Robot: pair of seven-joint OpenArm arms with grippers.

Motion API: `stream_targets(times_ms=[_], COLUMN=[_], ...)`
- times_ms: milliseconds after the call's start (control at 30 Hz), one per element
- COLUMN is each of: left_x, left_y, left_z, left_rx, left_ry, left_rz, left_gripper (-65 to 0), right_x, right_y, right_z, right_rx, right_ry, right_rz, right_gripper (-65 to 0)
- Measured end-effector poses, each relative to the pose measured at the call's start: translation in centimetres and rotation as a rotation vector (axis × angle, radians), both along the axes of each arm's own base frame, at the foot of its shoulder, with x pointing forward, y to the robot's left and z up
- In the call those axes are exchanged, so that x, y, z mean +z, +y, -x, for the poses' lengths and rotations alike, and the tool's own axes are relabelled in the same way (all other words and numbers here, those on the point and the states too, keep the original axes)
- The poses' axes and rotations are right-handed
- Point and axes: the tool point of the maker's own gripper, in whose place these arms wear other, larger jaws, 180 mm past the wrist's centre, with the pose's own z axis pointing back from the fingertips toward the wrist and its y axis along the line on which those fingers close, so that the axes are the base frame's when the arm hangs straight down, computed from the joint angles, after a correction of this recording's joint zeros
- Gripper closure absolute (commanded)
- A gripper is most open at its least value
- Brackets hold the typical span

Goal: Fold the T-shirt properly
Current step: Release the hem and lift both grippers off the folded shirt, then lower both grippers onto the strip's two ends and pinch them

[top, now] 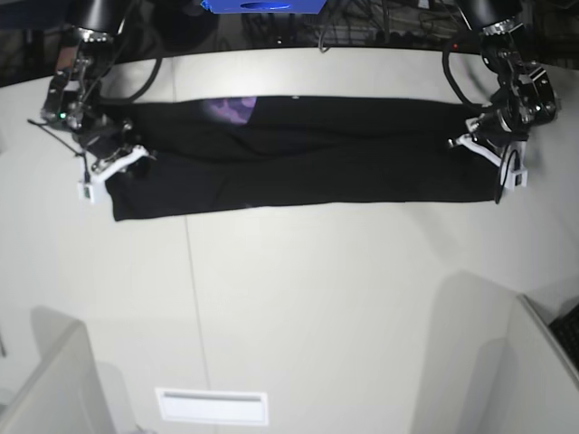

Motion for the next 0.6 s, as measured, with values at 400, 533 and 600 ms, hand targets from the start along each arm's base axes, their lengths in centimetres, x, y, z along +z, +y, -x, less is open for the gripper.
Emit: stream_targets(times_ms=[400, 533, 600], left_x=[7.9, 8.5, 9.9], left_y=[1.9, 5.0, 5.8], left_z=[1.0, 3.8, 4.0], left_rx=[-0.017, 0.107, 0.100], left_ry=[-0.112, -0.077, -0.129], left_rz=[-0.187, -0.145, -0.126], left_gripper=[0.0, 0.0, 0.0], right_x=[9.9, 10.4, 10.2], right_y=[0.6, 1.8, 1.9], right_z=[-1.3, -0.2, 0.0], right_rx=[0.082, 0.090, 0.095], right_ry=[-0.241, -0.225, -0.219], right_rz=[0.172, 0.159, 0.157], right_gripper=[0.0, 0.0, 0.0])
